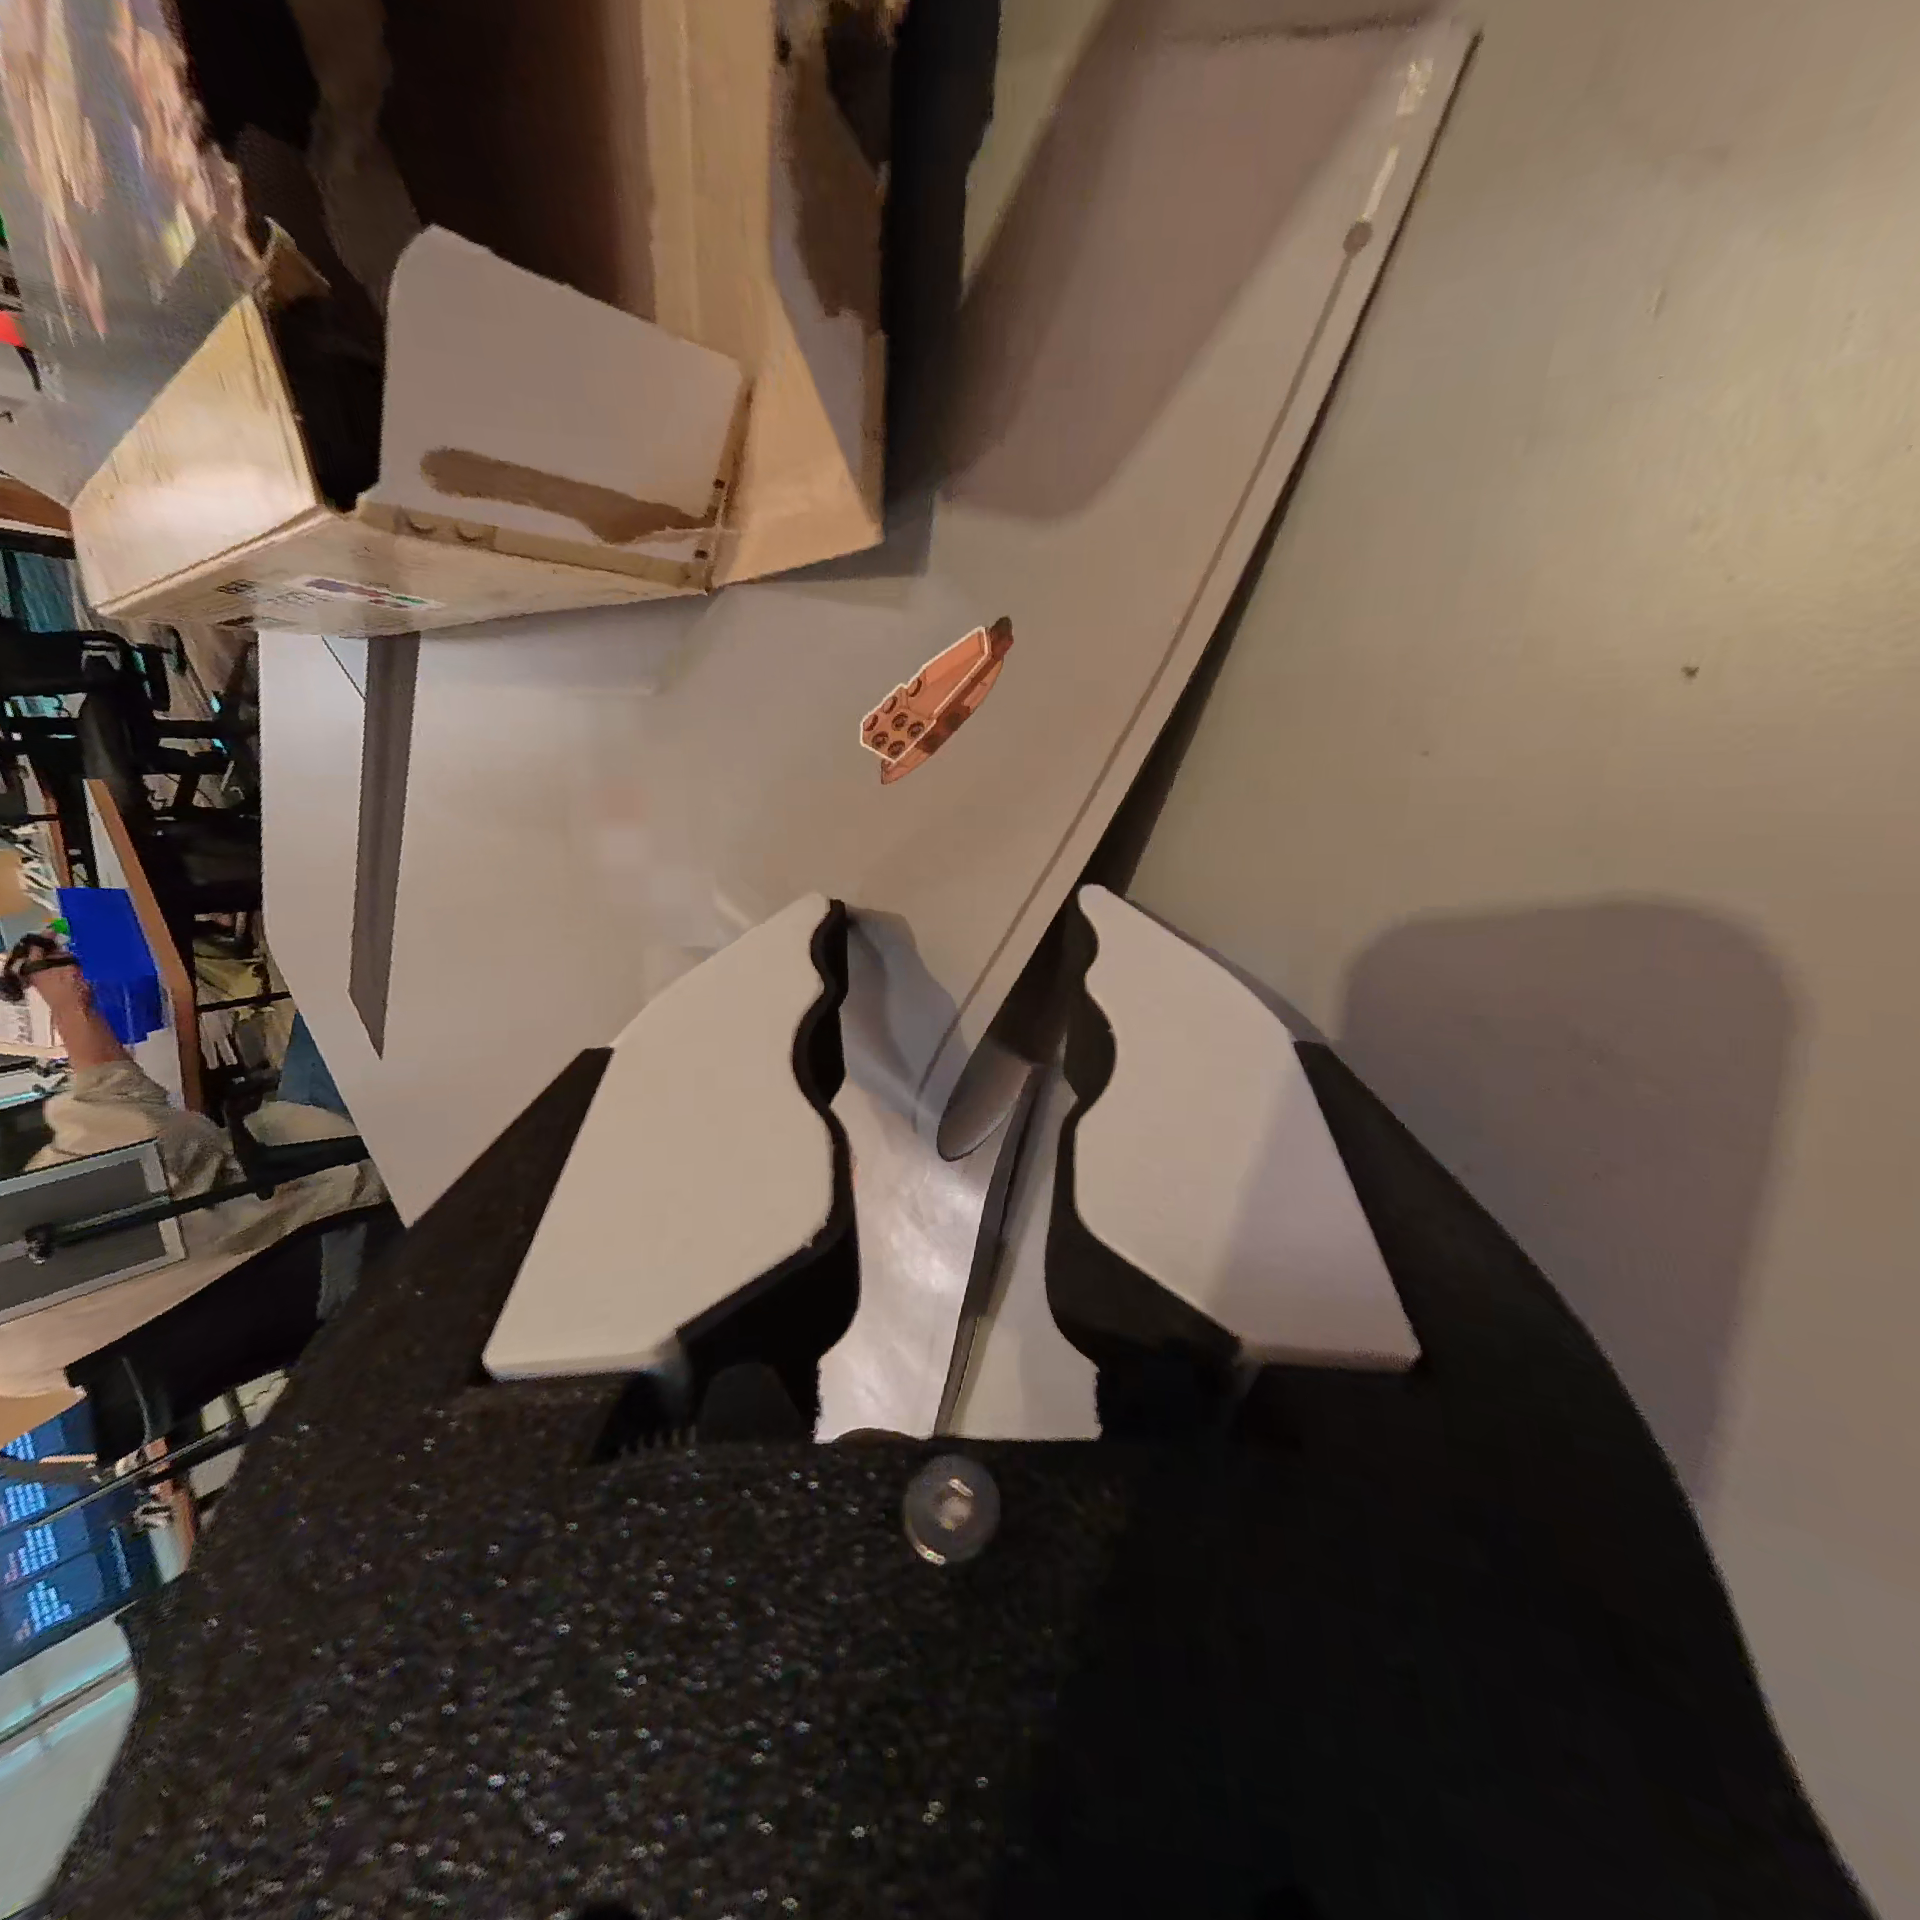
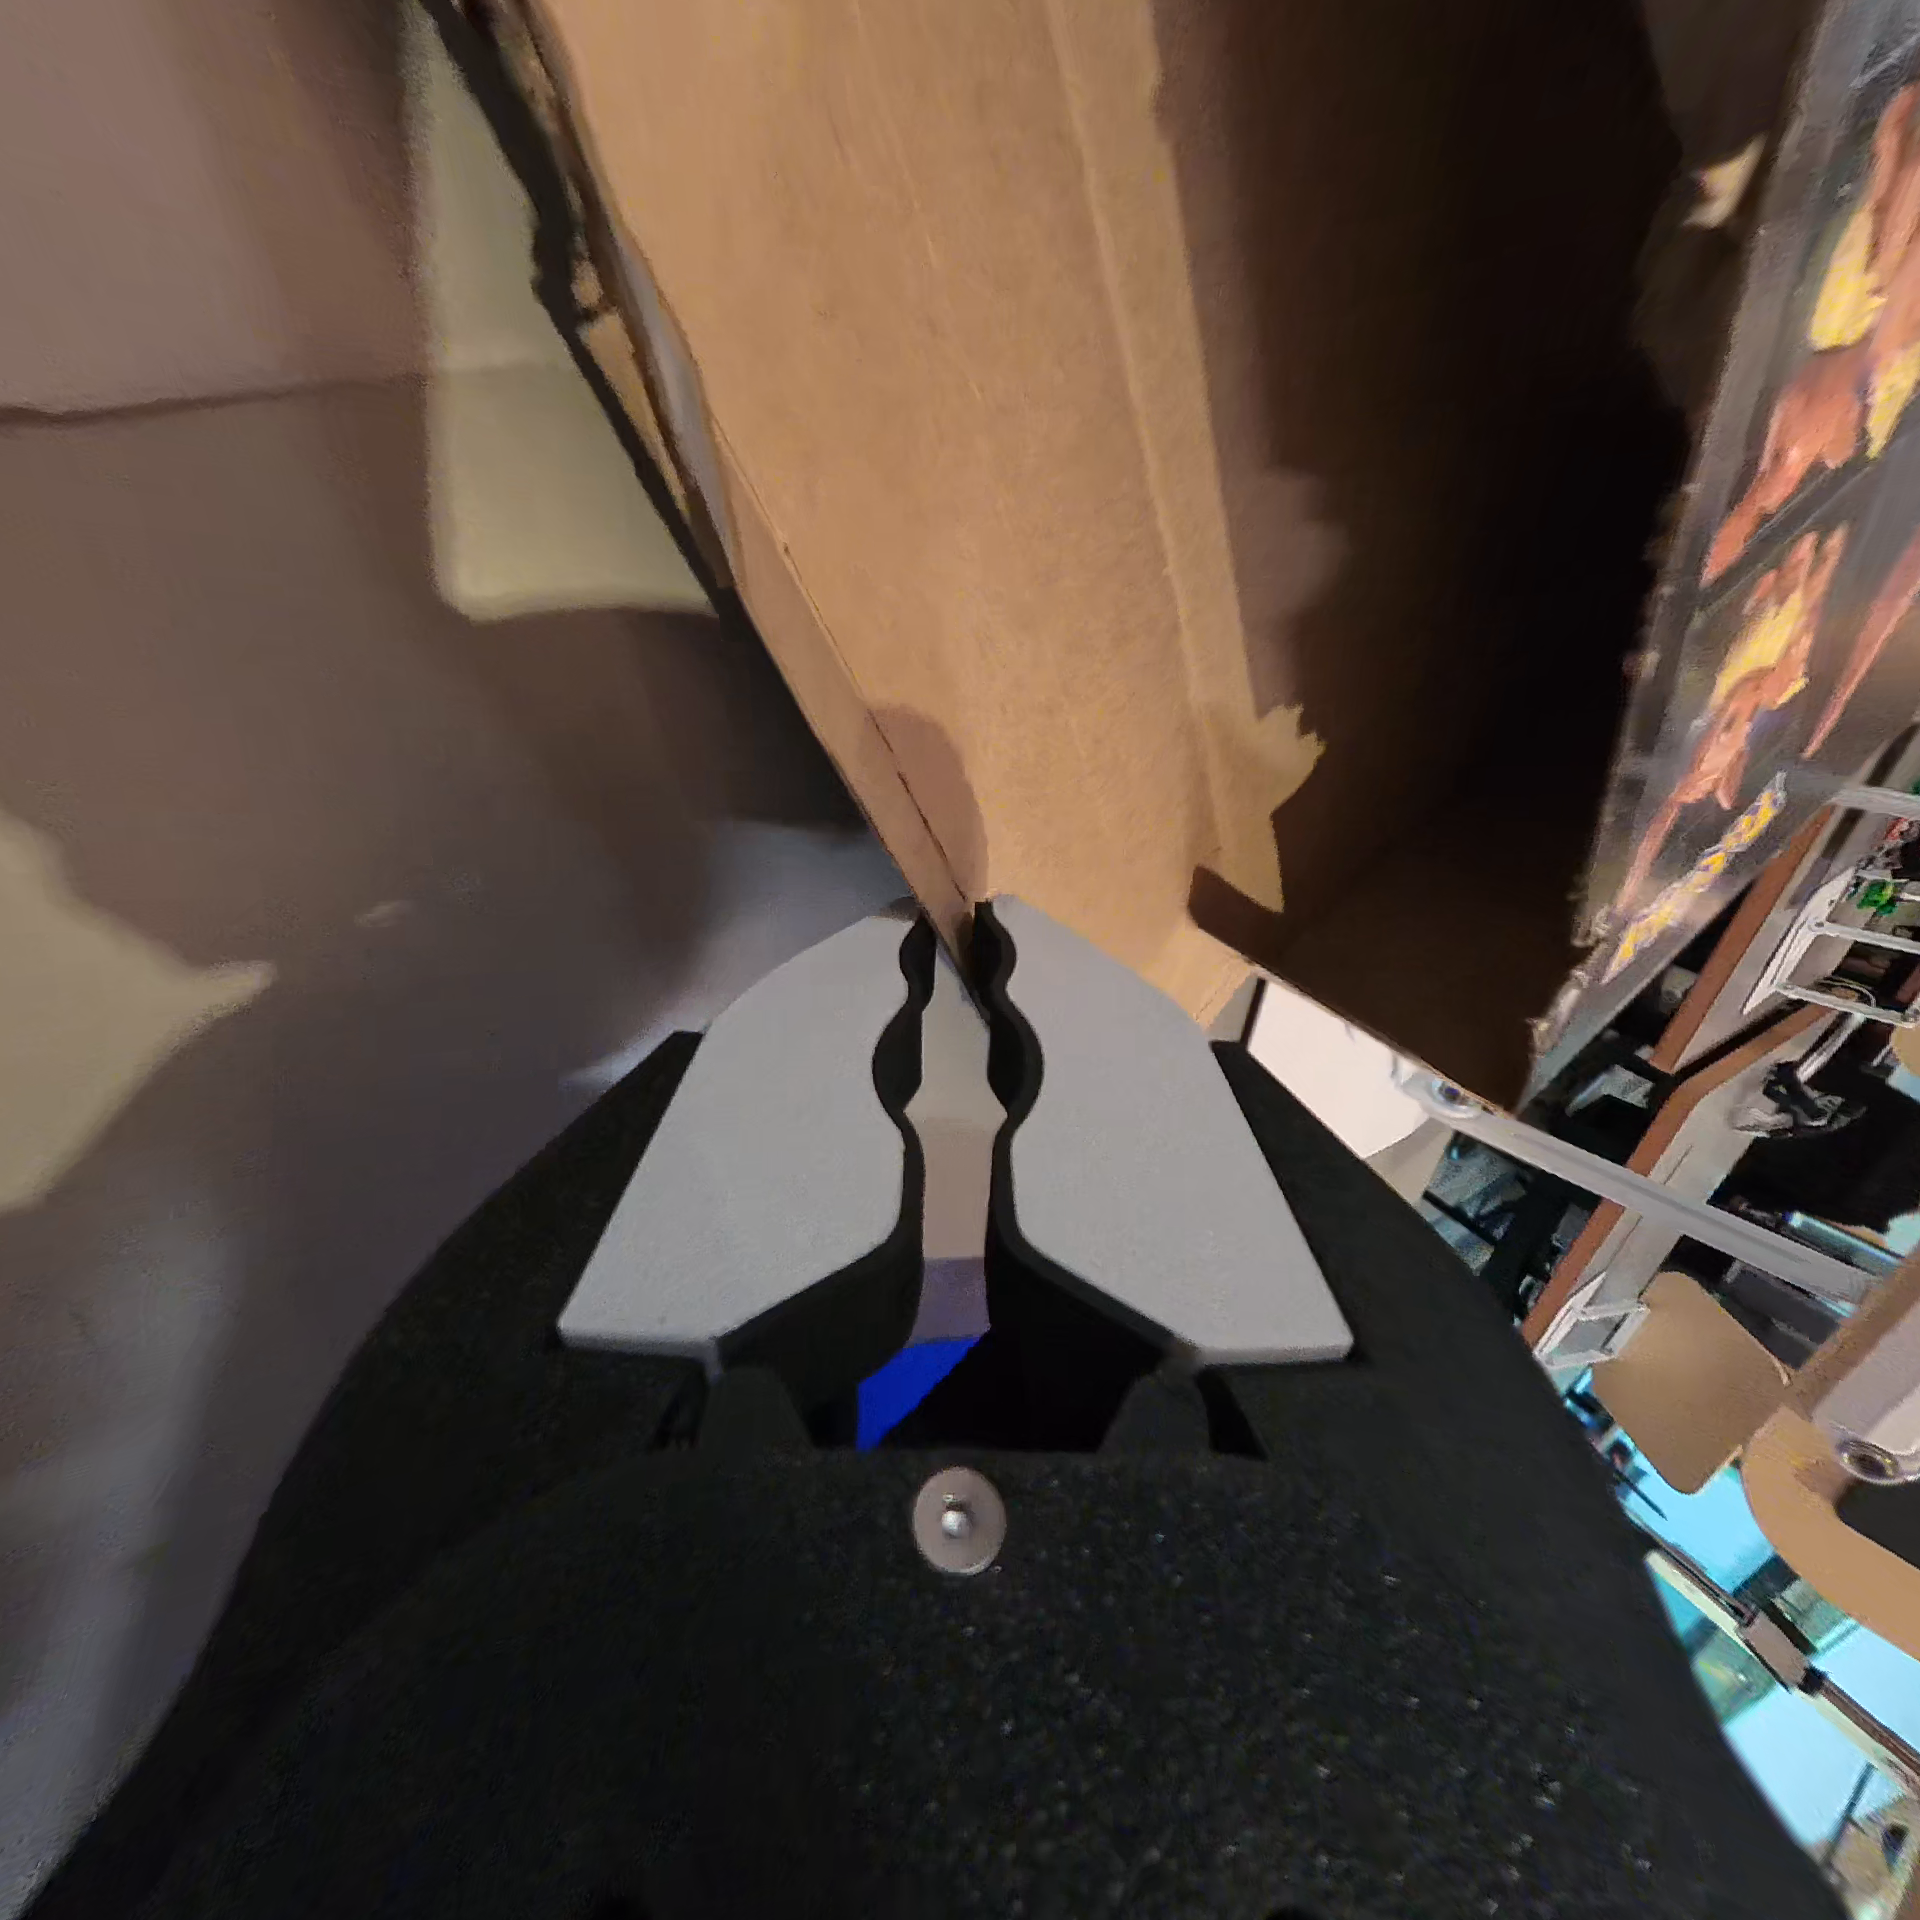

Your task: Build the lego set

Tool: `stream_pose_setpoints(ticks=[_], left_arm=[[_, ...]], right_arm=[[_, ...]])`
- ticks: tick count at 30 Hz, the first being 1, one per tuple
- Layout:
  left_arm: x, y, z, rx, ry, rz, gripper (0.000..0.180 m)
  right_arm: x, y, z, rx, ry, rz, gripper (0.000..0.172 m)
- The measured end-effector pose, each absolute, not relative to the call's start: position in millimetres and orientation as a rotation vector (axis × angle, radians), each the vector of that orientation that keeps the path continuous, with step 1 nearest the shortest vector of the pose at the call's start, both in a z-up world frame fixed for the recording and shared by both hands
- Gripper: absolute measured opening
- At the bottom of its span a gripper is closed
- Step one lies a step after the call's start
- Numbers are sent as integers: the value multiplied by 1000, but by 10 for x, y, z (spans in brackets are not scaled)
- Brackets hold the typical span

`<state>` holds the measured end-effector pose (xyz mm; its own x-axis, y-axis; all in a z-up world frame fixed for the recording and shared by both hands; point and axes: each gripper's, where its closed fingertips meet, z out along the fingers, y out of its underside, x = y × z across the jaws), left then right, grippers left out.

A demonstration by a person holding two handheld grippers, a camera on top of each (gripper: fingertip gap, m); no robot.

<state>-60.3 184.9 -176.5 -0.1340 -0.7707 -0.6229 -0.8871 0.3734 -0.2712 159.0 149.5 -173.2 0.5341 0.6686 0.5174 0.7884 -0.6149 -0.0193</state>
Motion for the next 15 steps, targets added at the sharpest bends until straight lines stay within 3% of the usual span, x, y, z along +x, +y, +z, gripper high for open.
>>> stream_pose_setpoints(ticks=[4,8,15], left_arm=[[-539,1832,-1765,-1468,1896,172,41],[-466,1803,-1747,-1527,1824,67,50],[-324,1634,-1402,-1400,1604,-167,59]], right_arm=[[1611,1470,-1758,-2550,-1225,-699,9],[1646,1482,-1670,-2540,-1187,-723,23],[1642,1532,-1135,-2326,-1096,-950,33]])
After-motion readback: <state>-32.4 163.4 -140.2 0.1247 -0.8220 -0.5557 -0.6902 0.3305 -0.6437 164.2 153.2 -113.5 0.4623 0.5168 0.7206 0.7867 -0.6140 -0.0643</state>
